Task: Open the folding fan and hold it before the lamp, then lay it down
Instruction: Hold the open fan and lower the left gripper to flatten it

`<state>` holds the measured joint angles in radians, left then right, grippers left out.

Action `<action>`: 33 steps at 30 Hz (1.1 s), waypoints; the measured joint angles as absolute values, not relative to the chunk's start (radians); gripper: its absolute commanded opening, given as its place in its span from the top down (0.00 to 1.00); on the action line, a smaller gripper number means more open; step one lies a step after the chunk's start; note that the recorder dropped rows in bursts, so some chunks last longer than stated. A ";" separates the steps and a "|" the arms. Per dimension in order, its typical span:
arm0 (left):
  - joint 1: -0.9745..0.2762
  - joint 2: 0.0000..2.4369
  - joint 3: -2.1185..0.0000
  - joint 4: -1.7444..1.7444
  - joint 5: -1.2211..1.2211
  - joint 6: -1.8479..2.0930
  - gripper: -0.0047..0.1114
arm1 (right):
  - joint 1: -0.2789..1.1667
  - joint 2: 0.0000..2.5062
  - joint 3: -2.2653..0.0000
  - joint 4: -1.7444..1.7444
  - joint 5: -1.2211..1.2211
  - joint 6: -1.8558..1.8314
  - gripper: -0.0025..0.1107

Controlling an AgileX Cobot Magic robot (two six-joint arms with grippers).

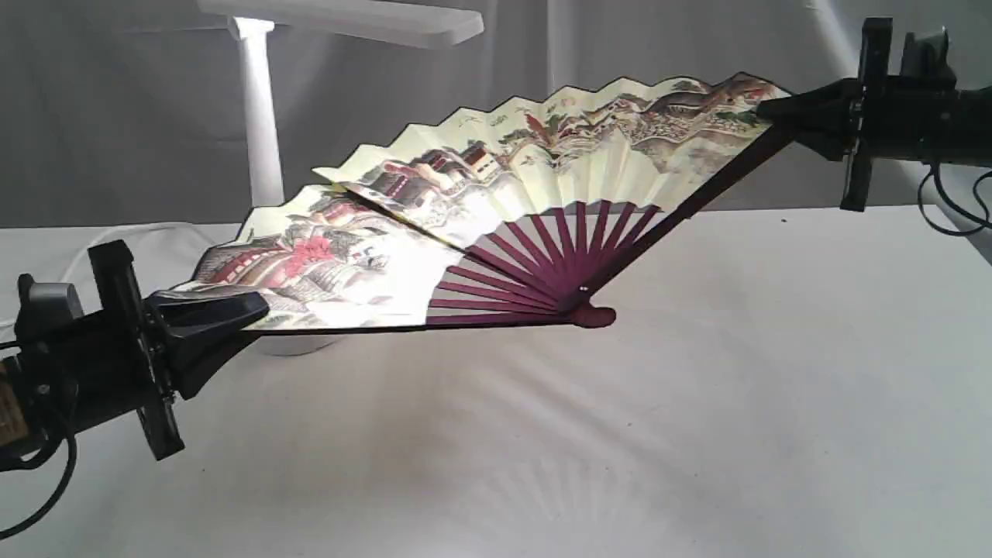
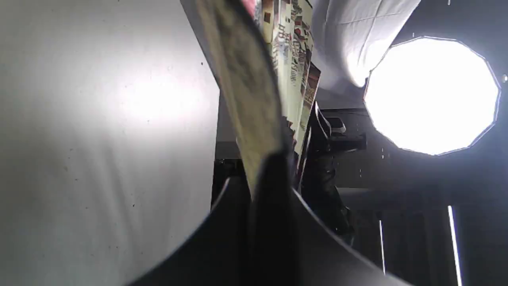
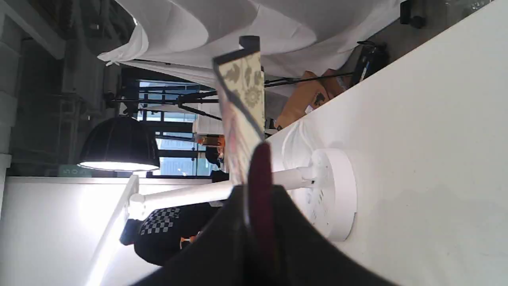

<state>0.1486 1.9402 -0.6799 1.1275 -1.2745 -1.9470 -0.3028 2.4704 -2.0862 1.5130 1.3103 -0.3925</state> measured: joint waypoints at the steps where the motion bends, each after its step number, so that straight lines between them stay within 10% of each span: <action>1: 0.149 1.938 -0.670 1.123 -1.277 -1.941 0.96 | -0.303 2.470 -2.086 1.513 1.310 -0.393 0.98; 33: 0.149 1.788 -0.550 1.110 -1.261 -1.870 0.96 | -0.303 2.470 -2.086 1.520 1.310 -0.386 0.98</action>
<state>0.1486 1.7884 -0.5498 1.1103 -1.2608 -1.8696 -0.3028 2.4704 -2.0862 1.5198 1.3103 -0.3864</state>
